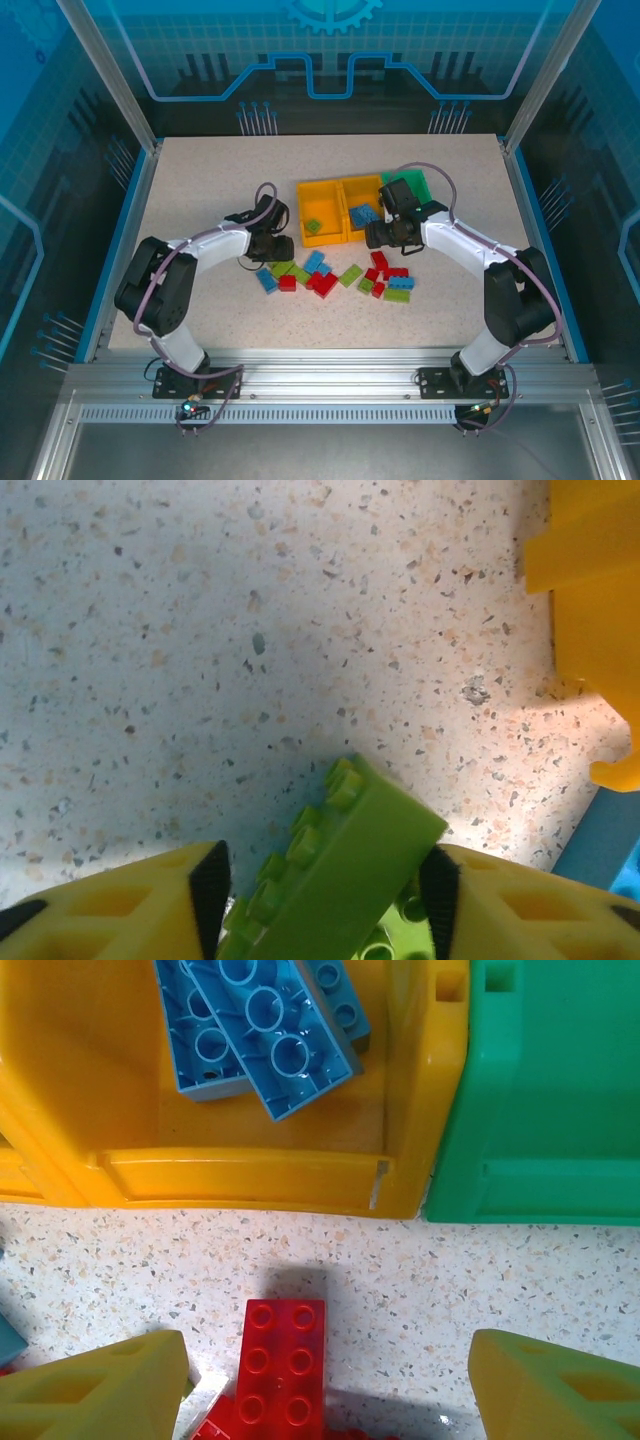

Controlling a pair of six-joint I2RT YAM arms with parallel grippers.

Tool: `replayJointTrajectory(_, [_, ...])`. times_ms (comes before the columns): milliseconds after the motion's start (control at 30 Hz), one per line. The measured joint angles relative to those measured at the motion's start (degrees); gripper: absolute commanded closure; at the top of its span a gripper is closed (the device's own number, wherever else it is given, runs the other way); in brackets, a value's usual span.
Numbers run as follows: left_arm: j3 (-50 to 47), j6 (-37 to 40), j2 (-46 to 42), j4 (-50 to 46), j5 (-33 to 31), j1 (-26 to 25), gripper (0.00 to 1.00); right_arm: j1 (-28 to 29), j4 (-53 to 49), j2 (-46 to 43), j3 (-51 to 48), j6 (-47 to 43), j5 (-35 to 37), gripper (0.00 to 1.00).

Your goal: Sort the legos into containers by color

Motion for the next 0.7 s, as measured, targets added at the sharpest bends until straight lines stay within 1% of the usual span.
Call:
replayJointTrajectory(100, [0.66, -0.09, 1.33, 0.04, 0.04, 0.00, 0.65, 0.00, -0.07, -0.17, -0.33, 0.00, 0.02, 0.23])
replayJointTrajectory(167, [0.87, -0.26, 1.75, 0.07, 0.02, 0.00, 0.71, 0.00, -0.07, -0.24, -0.33, 0.00, 0.04, 0.23])
replayJointTrajectory(300, [0.96, -0.39, 1.81, 0.04, -0.04, 0.00, 0.78, 0.00, -0.07, -0.52, -0.33, -0.02, 0.04, 0.23])
replayJointTrajectory(400, [0.96, -0.46, 1.68, 0.07, -0.20, 0.00, 0.81, 0.00, -0.04, -0.55, -0.37, -0.02, 0.04, 0.23])
replayJointTrajectory(533, [0.94, -0.87, 0.72, -0.02, -0.22, 0.00, 0.81, 0.00, -0.04, -0.55, -0.46, 0.00, 0.04, 0.23])
replayJointTrajectory(700, [1.70, -2.51, -4.07, -0.09, -0.20, -0.02, 0.79, 0.00, 0.02, -0.66, -1.01, 0.00, 0.00, 0.23])
